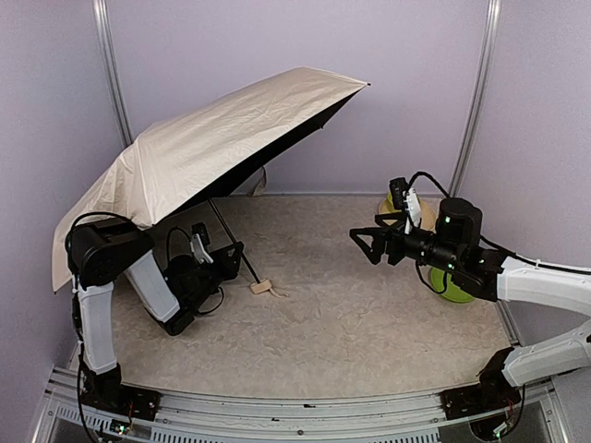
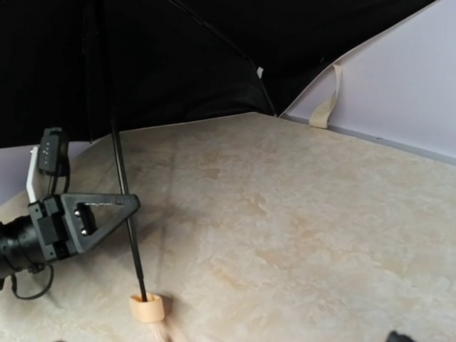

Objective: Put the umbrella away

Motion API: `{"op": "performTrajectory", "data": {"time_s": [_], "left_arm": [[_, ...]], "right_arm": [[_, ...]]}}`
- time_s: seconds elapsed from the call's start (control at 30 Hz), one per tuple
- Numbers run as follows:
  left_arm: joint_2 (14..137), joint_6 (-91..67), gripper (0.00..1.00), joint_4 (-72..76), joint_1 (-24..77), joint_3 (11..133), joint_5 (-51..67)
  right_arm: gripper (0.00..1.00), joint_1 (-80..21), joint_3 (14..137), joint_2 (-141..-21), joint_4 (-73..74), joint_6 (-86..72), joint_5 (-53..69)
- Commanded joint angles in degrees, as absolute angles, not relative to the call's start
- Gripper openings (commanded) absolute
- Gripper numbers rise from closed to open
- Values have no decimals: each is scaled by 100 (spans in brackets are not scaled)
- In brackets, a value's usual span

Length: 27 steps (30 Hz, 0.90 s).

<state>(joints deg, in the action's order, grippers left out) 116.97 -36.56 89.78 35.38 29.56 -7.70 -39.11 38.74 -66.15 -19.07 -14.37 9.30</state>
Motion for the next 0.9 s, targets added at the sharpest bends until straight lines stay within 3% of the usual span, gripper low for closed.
{"op": "performTrajectory", "data": {"time_s": [0.0,0.07,0.27,0.4,0.67,0.87], "left_arm": [[11731,-3742,6,10573,3577,3038,-613],[11681,-3728,0,10572,3582,2997,-590],[11508,-3771,0,10579,3608,2781,-424],[11130,-3603,0,10571,3799,2441,-310],[10310,-3319,0,10470,4468,1623,-419],[9751,-2976,0,10061,4852,1285,-672]], "right_arm": [[95,-3999,3974,-6444,-1787,-1392,865],[95,-4007,3977,-6411,-1723,-1402,807],[94,-4203,4103,-6595,-1595,-1477,482],[93,-4620,4681,-7318,-1526,-1470,372],[92,-5446,7056,-9827,-1844,-1501,981],[91,-5520,8868,-11198,-1628,-1895,1074]]}}
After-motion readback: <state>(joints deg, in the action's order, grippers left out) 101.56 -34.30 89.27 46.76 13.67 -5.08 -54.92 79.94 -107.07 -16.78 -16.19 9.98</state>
